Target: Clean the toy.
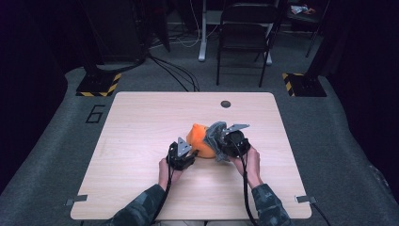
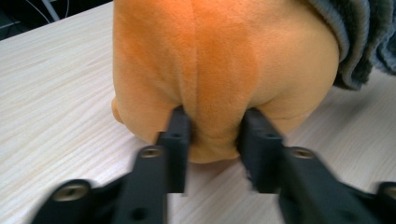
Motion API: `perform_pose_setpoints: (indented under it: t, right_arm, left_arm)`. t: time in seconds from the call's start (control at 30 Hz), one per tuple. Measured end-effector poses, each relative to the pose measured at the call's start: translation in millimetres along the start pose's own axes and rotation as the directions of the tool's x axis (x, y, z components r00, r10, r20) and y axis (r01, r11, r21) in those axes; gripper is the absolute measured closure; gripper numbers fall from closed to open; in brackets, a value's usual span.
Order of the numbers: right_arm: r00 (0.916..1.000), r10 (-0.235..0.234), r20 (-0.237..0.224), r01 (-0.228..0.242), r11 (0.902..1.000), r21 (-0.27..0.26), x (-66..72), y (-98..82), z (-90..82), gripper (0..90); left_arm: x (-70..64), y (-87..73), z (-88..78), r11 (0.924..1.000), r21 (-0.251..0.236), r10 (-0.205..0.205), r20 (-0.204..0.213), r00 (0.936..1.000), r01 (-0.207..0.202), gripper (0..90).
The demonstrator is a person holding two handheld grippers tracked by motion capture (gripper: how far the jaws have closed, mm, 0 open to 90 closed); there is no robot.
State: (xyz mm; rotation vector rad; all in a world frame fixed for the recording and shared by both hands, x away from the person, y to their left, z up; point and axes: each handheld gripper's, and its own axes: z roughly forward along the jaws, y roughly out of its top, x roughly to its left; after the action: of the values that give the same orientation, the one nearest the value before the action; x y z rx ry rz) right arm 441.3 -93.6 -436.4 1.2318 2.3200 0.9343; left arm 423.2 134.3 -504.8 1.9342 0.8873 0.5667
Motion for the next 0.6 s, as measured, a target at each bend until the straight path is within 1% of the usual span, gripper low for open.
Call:
perform_pose_setpoints:
  t: [0.03, 0.1, 0.17, 0.2, 0.27, 0.3, 0.33, 0.37, 0.4, 0.43, 0.47, 0.5, 0.53, 0.57, 0.6]
  right_arm:
    - [1.0000, 0.000, 0.002, 0.001, 1.0000, -0.003, -0.9, 0.2, -0.2, 75.6]
    - [1.0000, 0.002, -0.005, -0.002, 1.0000, -0.002, -2.4, 0.5, -1.5, 75.6]
    - [1.0000, 0.001, -0.007, -0.001, 1.0000, -0.007, -3.0, 2.0, -4.6, 75.6]
    - [0.9999, 0.008, -0.011, -0.008, 0.9999, -0.015, -3.2, 3.4, -7.4, 75.6]
    - [0.9998, 0.004, -0.020, -0.004, 0.9993, -0.036, -2.8, 7.5, -15.5, 75.6]
    - [0.9997, 0.001, -0.023, -0.002, 0.9987, -0.050, -1.3, 9.9, -20.3, 75.6]
    - [0.9995, 0.009, -0.029, -0.011, 0.9985, -0.053, 2.1, 12.3, -25.5, 75.5]
    - [0.9996, -0.008, -0.029, 0.006, 0.9978, -0.066, 5.1, 15.0, -29.8, 75.5]
    - [0.9996, -0.015, -0.025, 0.013, 0.9969, -0.077, 10.0, 17.2, -33.7, 75.5]
    - [0.9993, -0.031, -0.020, 0.029, 0.9959, -0.086, 14.6, 19.0, -35.8, 75.5]
    - [0.9989, -0.042, -0.021, 0.040, 0.9953, -0.088, 19.3, 20.0, -36.8, 75.4]
    - [0.9989, -0.043, -0.022, 0.040, 0.9948, -0.093, 24.8, 20.6, -35.7, 75.2]
    - [0.9981, -0.060, -0.012, 0.059, 0.9945, -0.087, 29.0, 20.7, -33.2, 75.1]
    - [0.9979, -0.064, -0.005, 0.064, 0.9950, -0.077, 32.8, 20.0, -30.1, 75.0]
    - [0.9975, -0.071, 0.004, 0.071, 0.9947, -0.075, 35.0, 19.0, -25.3, 75.0]
  left_arm:
    - [1.0, -0.2, -0.5, 0.9999, -0.005, -0.013, 0.009, 0.9999, 0.013, 75.4]
    - [3.1, 0.6, -2.7, 0.9996, -0.007, -0.027, 0.024, 0.9993, 0.027, 77.4]
    - [4.1, 4.1, -6.1, 0.9982, -0.010, -0.059, 0.039, 0.9975, 0.060, 78.4]
    - [4.7, 6.8, -9.4, 0.9968, -0.013, -0.077, 0.053, 0.9956, 0.078, 78.6]
    - [4.6, 13.2, -17.6, 0.9936, -0.023, -0.109, 0.079, 0.9909, 0.111, 78.8]
    - [4.0, 16.2, -20.9, 0.9923, -0.027, -0.118, 0.091, 0.9888, 0.121, 78.9]
    - [2.1, 18.4, -23.1, 0.9924, -0.026, -0.117, 0.098, 0.9883, 0.120, 78.8]
    - [-0.1, 19.0, -23.9, 0.9925, -0.027, -0.116, 0.105, 0.9877, 0.119, 78.8]
    - [-2.9, 18.6, -22.8, 0.9933, -0.023, -0.110, 0.112, 0.9876, 0.113, 78.7]
    - [-5.5, 18.4, -22.1, 0.9946, -0.012, -0.101, 0.120, 0.9875, 0.103, 78.7]
    - [-9.0, 17.9, -21.2, 0.9945, -0.019, -0.100, 0.122, 0.9875, 0.103, 78.8]
    - [-11.1, 18.5, -21.2, 0.9965, -0.014, -0.080, 0.125, 0.9890, 0.082, 78.7]
    - [-13.9, 18.8, -21.2, 0.9968, -0.014, -0.076, 0.124, 0.9893, 0.078, 78.7]
    - [-15.1, 18.4, -20.9, 0.9972, -0.018, -0.069, 0.118, 0.9906, 0.072, 78.7]
    - [-15.0, 17.8, -20.2, 0.9975, -0.010, -0.068, 0.121, 0.9902, 0.070, 78.7]
